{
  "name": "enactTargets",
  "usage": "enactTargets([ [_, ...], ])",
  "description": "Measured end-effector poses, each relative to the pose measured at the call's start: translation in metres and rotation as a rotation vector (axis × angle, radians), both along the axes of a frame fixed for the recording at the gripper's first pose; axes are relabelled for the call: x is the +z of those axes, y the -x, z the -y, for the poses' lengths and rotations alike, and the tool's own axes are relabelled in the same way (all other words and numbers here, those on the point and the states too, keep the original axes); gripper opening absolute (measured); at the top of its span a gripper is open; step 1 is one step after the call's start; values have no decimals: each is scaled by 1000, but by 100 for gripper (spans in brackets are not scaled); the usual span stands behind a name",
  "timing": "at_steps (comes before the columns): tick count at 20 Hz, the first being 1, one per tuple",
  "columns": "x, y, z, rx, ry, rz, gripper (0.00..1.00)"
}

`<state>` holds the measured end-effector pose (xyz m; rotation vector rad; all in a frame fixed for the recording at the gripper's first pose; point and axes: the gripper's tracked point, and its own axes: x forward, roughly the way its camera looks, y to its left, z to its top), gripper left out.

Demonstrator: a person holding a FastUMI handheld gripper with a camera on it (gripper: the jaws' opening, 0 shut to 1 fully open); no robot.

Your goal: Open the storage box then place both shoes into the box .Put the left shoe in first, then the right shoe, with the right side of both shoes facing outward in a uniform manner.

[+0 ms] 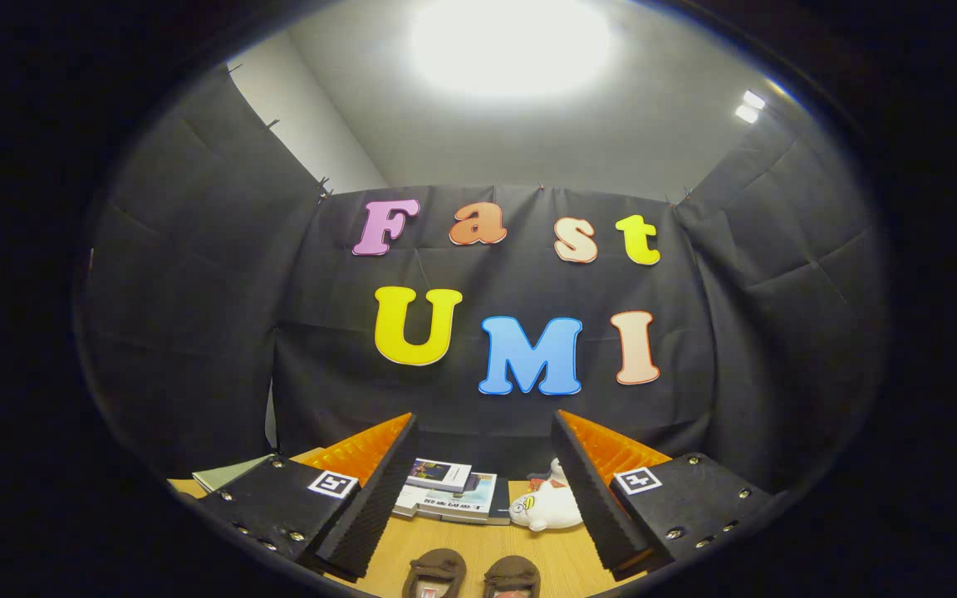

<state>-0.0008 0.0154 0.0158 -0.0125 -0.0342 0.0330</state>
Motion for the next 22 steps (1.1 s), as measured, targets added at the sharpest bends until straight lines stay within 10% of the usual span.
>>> enactTargets([
  [22,-45,-7,-47,110,-108,-108,97],
])
